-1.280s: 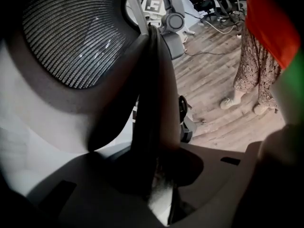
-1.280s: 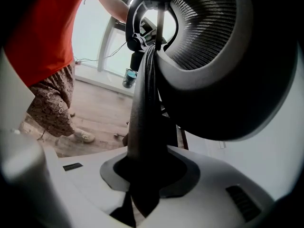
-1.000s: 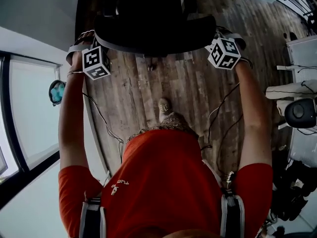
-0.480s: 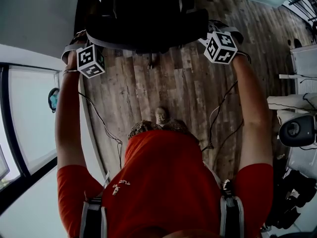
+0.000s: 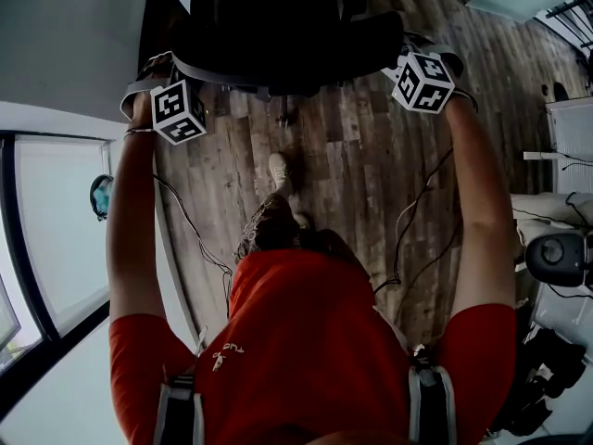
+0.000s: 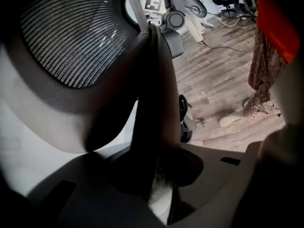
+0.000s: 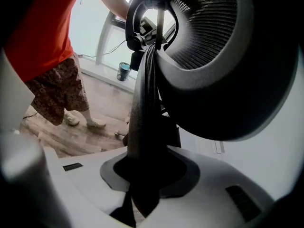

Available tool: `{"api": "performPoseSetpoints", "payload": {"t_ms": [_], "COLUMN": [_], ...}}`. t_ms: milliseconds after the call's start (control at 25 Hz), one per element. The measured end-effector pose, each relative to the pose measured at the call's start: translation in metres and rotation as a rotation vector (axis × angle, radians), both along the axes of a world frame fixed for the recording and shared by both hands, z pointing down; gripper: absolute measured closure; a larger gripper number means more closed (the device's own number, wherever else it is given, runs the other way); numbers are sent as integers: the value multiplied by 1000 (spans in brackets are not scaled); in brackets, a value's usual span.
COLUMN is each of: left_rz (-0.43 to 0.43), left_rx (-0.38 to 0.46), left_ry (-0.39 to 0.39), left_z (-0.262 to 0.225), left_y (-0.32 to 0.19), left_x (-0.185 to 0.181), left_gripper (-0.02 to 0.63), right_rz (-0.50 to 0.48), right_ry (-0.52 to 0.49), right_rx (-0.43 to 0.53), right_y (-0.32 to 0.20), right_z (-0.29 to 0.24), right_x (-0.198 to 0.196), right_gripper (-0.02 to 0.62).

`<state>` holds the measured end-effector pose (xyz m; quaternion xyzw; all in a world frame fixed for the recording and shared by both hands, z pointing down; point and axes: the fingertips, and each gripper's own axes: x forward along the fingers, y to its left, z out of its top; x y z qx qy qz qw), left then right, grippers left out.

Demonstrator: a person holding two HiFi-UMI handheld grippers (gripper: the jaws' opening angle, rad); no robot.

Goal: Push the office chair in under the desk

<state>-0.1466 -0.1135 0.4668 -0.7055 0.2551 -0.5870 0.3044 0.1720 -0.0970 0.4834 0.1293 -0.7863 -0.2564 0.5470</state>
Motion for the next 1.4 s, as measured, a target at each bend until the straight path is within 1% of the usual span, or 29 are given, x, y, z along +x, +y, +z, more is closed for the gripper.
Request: {"api": "performPoseSetpoints", "payload": {"t_ms": [720, 920, 1400], "left_rz": [-2, -5, 6], "left_rx": [-15, -21, 2], "left_ry": [-6, -11, 0], "left_z": [-1, 1, -2], "left_y": [-123, -158, -246], "left_x": [7, 3, -4], "left_gripper": [508, 511, 508], "right_rz": [-4, -10, 9], "right_ry": [-1, 1, 3], "right_rx": [0, -3, -15], "right_y": [-125, -163, -249], "right_z": [-1, 1, 1], "right_x": [6, 3, -5], "right_gripper": [485, 486, 486]}}
